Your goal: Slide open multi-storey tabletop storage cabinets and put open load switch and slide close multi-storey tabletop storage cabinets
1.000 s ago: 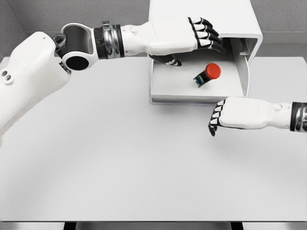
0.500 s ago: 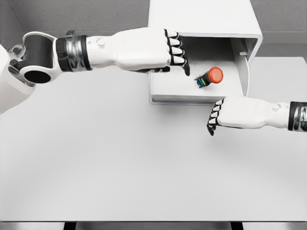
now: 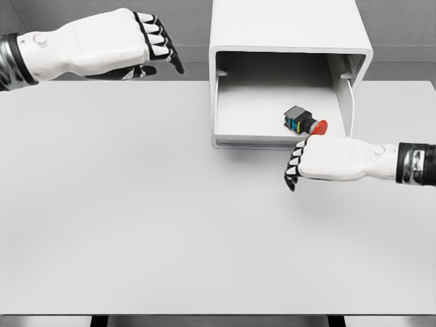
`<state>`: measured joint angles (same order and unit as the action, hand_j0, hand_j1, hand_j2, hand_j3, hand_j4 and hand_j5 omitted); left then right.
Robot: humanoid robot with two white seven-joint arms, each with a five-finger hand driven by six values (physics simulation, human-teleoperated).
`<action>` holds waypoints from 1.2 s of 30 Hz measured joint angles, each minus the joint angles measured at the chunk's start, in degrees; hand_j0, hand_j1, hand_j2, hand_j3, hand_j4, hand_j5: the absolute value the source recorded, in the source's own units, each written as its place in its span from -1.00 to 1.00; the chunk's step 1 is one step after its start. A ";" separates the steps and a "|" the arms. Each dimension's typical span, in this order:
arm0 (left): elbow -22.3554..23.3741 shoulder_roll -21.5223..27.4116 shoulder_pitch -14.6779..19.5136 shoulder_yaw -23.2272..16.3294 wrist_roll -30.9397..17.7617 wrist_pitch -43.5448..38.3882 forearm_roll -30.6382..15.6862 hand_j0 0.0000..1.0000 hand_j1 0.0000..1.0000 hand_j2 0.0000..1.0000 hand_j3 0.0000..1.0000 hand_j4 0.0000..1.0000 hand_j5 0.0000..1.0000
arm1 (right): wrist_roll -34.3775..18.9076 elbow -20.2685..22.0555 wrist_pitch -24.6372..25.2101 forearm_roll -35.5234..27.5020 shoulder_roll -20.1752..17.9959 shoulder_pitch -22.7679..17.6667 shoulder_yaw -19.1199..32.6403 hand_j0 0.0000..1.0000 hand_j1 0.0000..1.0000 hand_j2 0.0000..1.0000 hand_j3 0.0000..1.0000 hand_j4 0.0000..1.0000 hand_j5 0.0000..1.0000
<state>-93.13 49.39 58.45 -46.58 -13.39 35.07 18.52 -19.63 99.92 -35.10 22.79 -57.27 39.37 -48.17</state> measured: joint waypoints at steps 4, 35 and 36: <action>-0.16 0.29 -0.09 0.31 0.00 0.00 -0.07 0.24 0.24 0.24 0.24 0.24 0.24 | -0.05 -2.46 0.08 0.82 2.38 0.00 0.95 -0.22 -0.22 -0.22 -0.22 -0.22 -0.22; -2.22 13.01 -23.82 15.67 -0.08 0.01 -1.18 0.72 0.72 0.72 0.72 0.72 0.72 | -0.35 -0.19 -0.09 0.80 -6.49 -15.55 12.27 1.00 1.00 1.00 1.00 1.00 1.00; -2.12 13.19 -23.82 15.75 -0.08 0.00 -1.26 0.81 0.81 0.81 0.81 0.81 0.81 | -0.32 -0.02 -0.06 0.55 -7.16 -16.17 14.70 1.00 1.00 1.00 1.00 1.00 1.00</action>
<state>-95.26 62.59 34.63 -30.83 -13.47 35.08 17.25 -19.95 99.90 -35.15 23.34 -64.43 23.20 -33.47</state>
